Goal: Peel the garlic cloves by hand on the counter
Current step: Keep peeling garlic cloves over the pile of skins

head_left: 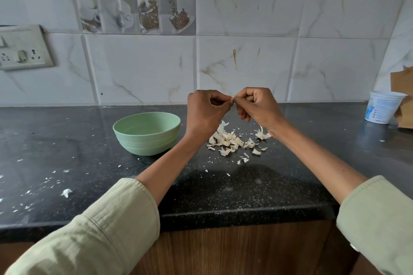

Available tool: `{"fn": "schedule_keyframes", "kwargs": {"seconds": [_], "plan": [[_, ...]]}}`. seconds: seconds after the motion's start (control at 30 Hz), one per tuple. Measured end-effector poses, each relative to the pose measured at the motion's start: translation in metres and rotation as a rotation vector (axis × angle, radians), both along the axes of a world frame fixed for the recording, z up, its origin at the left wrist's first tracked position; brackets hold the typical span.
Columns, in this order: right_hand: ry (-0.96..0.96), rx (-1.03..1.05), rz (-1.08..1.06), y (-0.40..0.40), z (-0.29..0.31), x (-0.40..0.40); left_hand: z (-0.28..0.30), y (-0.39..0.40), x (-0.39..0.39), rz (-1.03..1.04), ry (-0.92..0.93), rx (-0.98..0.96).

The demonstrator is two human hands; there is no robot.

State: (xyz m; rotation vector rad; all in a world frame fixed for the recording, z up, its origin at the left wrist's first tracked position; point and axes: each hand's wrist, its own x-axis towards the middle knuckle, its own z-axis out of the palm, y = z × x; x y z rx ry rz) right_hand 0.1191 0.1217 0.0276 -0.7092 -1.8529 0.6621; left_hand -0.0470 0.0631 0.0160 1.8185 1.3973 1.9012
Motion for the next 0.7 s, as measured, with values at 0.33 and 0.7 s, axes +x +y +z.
{"fn": "schedule_keyframes", "kwargs": {"seconds": [0.33, 0.7], "plan": [[0.013, -0.017, 0.025, -0.0035, 0.0020, 0.0006, 0.0000, -0.0018, 0.0019, 0.013, 0.007, 0.001], [-0.015, -0.030, 0.047, -0.0040, 0.0030, -0.0001, 0.0016, -0.0058, 0.0005, -0.001, -0.065, -0.049]]}}
